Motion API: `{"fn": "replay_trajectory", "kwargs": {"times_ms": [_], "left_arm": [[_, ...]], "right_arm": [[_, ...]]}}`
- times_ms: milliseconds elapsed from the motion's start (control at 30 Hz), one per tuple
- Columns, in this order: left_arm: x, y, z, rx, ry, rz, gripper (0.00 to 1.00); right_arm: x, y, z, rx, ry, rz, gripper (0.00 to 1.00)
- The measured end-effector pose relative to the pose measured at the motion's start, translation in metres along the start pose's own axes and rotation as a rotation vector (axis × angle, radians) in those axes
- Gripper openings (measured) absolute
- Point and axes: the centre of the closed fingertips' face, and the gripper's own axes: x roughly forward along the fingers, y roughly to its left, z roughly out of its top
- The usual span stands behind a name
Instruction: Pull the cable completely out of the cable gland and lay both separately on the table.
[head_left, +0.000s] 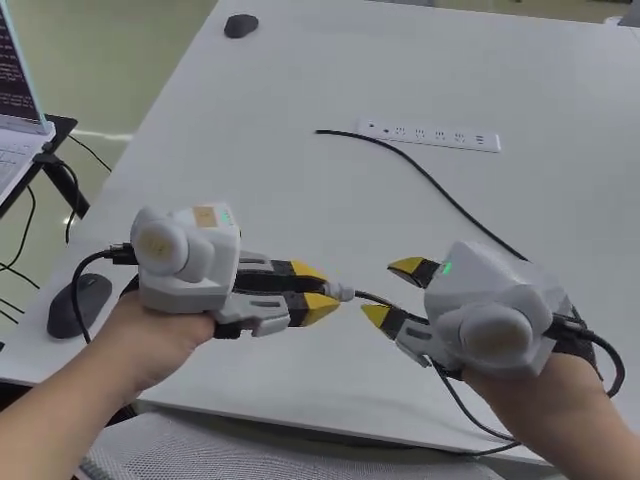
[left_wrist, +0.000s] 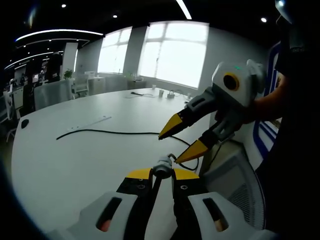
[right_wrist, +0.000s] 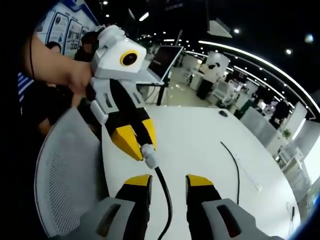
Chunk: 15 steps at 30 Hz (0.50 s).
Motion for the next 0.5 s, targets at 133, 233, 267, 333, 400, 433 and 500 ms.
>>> {"fn": "replay_trajectory", "kwargs": {"times_ms": [133, 233, 267, 333, 400, 433, 500], "left_arm": [[0.001, 0.0, 0.001, -0.001, -0.001, -0.003, 0.15], [0.0, 0.001, -0.002, 0.006, 0.012, -0.002, 0.15], [0.0, 0.001, -0.002, 0.005, 0.01, -0.002, 0.15], [0.0, 0.002, -0.003, -0.003, 0.006, -0.004, 0.15], [0.0, 0.002, -0.004, -0.005, 0.011, -0.002, 0.15], [0.0, 0.002, -0.005, -0.006, 0.013, -0.001, 0.15], [0.0, 0.001, -0.006, -0.008, 0.012, -0.004, 0.15]], "right_arm": [[0.003, -0.001, 0.003, -0.057, -0.007, -0.001, 0.09], [0.004, -0.003, 0.001, -0.06, 0.005, -0.001, 0.12], [0.004, -0.002, 0.002, -0.06, 0.003, 0.005, 0.11], [0.003, -0.001, 0.003, -0.051, -0.003, 0.008, 0.1], [0.003, 0.005, 0.001, -0.035, 0.006, 0.038, 0.12], [0.004, 0.007, 0.0, -0.038, 0.006, 0.044, 0.13], [0.006, 0.011, -0.002, -0.053, 0.011, 0.053, 0.13]]}}
